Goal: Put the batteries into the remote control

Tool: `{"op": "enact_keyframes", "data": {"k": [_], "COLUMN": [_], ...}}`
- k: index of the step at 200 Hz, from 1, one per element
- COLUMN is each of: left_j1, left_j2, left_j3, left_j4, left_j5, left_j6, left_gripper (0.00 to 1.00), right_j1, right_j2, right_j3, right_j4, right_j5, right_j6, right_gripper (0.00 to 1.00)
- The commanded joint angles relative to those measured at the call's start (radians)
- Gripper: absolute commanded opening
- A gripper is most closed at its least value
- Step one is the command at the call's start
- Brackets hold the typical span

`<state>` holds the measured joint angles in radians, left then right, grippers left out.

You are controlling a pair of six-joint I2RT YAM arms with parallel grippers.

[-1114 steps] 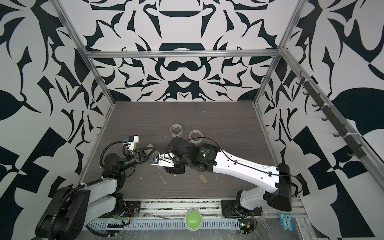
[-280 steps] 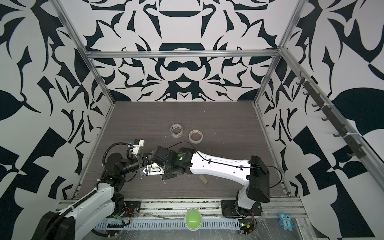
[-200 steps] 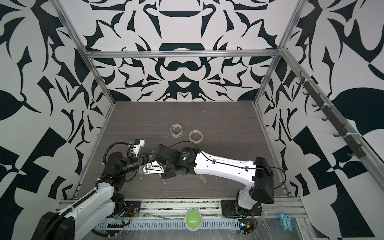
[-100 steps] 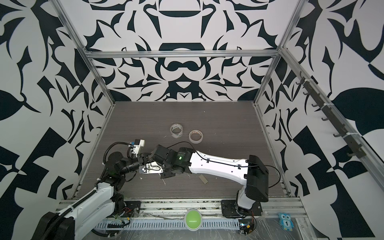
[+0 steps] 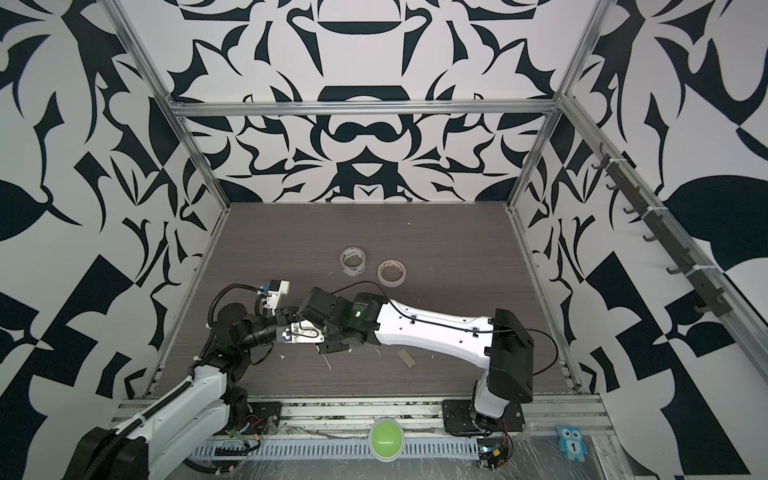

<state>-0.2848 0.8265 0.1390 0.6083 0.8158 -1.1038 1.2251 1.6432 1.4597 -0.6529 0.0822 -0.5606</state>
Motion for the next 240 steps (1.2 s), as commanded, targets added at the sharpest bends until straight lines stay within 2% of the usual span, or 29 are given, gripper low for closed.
{"op": "enact_keyframes", "data": {"k": [1,24,65,96,123,184,240], "left_j1": [0.018,0.039,0.062,0.094,0.105,0.105,0.105], "left_j2": [-0.028,-0.032,-0.062,-0.102,-0.129,-0.186,-0.204], "left_j3": [0.042,0.048,0.035,0.022,0.014,-0.002,-0.006], "left_j4": [-0.113,-0.189,-0.239,-0.306,-0.345,-0.414,-0.421], "left_j5": [-0.036,-0.061,-0.093,-0.124,-0.144,-0.164,-0.167], "left_j6": [0.065,0.103,0.118,0.14,0.156,0.184,0.19], "left_gripper": [0.0,0.0,0.0,0.0,0.0,0.0,0.0], "right_j1": [-0.02,-0.116,-0.243,-0.317,-0.346,-0.363,-0.372], "right_j2": [-0.087,-0.137,-0.105,-0.026,0.099,0.403,0.557], "right_j3": [0.089,0.077,0.059,0.067,0.118,0.347,0.446], "right_j4": [0.005,0.025,0.013,0.008,-0.024,-0.12,-0.185], "right_j5": [-0.028,-0.143,-0.139,-0.151,-0.163,-0.215,-0.227], "right_j6": [0.082,0.156,0.242,0.282,0.281,0.307,0.302], "right_gripper": [0.44,0.56,0.65,0.72,0.73,0.75,0.72]}}
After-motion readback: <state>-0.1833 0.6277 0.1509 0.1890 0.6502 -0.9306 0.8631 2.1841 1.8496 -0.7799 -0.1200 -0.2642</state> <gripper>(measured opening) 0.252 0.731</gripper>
